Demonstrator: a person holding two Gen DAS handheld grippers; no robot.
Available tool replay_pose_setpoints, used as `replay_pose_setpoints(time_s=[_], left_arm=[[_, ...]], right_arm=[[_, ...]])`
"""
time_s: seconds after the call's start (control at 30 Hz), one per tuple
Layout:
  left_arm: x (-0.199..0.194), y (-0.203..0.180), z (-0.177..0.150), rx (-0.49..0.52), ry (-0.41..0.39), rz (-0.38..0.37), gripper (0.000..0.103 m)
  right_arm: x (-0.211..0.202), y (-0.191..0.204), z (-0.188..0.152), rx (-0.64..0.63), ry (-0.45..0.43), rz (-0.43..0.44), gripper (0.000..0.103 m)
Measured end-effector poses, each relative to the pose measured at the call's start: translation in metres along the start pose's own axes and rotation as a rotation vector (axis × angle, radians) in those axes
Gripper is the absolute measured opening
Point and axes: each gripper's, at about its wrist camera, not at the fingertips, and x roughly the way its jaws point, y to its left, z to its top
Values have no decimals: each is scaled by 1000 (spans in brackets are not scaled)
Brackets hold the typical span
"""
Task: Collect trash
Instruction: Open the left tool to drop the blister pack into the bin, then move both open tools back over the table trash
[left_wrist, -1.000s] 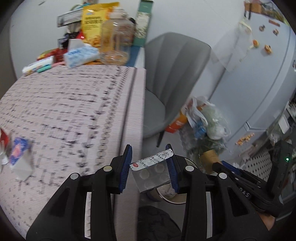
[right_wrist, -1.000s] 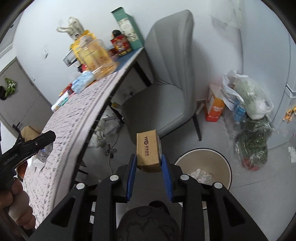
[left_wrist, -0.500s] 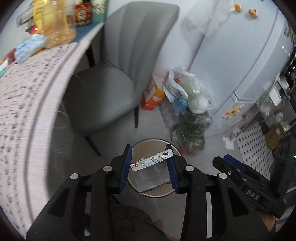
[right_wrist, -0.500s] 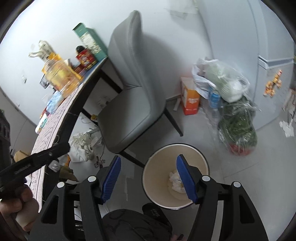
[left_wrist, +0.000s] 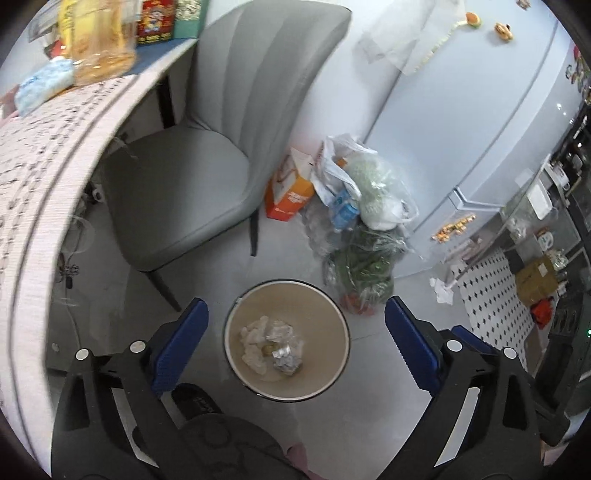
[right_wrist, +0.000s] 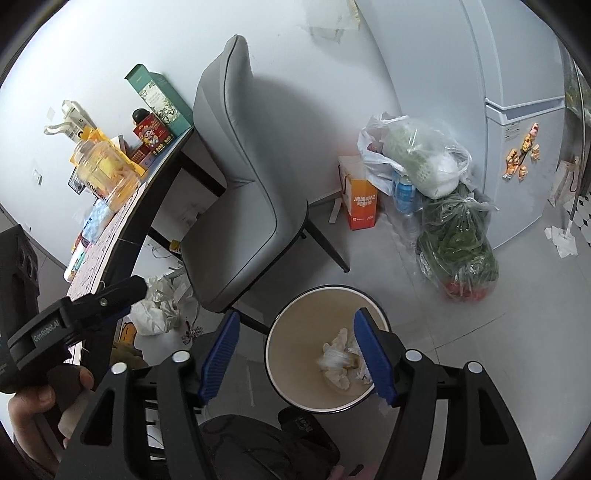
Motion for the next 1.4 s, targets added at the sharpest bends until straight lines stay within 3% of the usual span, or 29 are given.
replay_pose_setpoints(time_s=[0.1, 0.37, 0.53, 1.0, 1.4], left_arm=[[-12, 13, 1, -21, -20, 19, 96], [-70, 53, -2, -83, -123, 52, 97], [-106, 82, -9, -144, -179, 49, 97], [-198, 171, -45, -278, -318, 128, 97], [-247, 237, -84, -392, -385, 187, 97]], right_arm=[[1, 15, -2, -22, -8, -2, 80], [-13, 69, 4, -105, -52, -9, 95], [-27, 111, 3, -159, -82, 26, 95], [-49, 236, -30, -341, -100, 122, 95], [-47, 307, -59, -456, -60, 192, 95]])
